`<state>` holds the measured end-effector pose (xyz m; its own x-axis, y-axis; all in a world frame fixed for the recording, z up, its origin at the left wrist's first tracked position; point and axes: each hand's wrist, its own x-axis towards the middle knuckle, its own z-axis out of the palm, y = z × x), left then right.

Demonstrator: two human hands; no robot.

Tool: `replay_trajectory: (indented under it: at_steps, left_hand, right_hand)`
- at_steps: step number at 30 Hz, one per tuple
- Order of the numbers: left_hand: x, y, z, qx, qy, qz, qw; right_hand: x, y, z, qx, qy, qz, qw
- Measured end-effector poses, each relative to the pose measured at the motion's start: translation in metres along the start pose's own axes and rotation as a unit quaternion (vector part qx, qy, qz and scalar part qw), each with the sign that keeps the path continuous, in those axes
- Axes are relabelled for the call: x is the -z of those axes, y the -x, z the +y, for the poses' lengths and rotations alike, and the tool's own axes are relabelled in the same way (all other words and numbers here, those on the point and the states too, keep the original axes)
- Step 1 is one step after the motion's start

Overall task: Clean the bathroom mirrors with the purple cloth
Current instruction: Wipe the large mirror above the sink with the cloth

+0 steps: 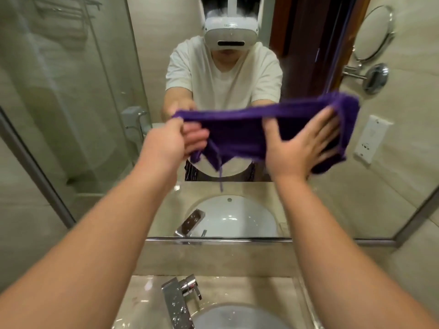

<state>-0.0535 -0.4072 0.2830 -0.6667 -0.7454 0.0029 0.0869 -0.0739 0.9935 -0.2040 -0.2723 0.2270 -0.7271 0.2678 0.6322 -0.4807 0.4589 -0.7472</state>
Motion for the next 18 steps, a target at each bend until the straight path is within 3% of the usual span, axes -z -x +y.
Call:
replay_trajectory:
  at_steps: [3, 6, 10, 13, 15, 18]
  left_hand:
    - [-0.012, 0.003, 0.038, -0.044, -0.017, -0.048, 0.998]
    - [-0.033, 0.004, 0.012, -0.039, 0.010, -0.044, 0.998]
    - [-0.066, 0.023, -0.078, 0.143, -0.021, -0.108, 0.984]
    - [-0.068, 0.027, -0.111, 0.123, -0.132, -0.114, 0.977]
    - [-0.074, 0.027, -0.094, 0.141, -0.110, -0.100, 0.979]
    - [-0.086, 0.024, -0.030, 0.075, -0.010, -0.095, 0.993]
  right_hand:
    - [0.006, -0.049, -0.024, 0.041, 0.013, 0.076, 0.996]
    - [0.003, -0.020, 0.001, 0.049, 0.025, 0.018, 0.998]
    - [0.007, 0.074, 0.067, -0.039, 0.001, -0.102, 0.994]
    - [0.013, 0.096, 0.075, -0.073, -0.071, -0.103, 0.989]
    - [0.011, 0.066, 0.042, -0.043, -0.094, -0.078, 0.992]
    - [0.006, -0.011, -0.030, 0.121, -0.025, 0.005, 0.992]
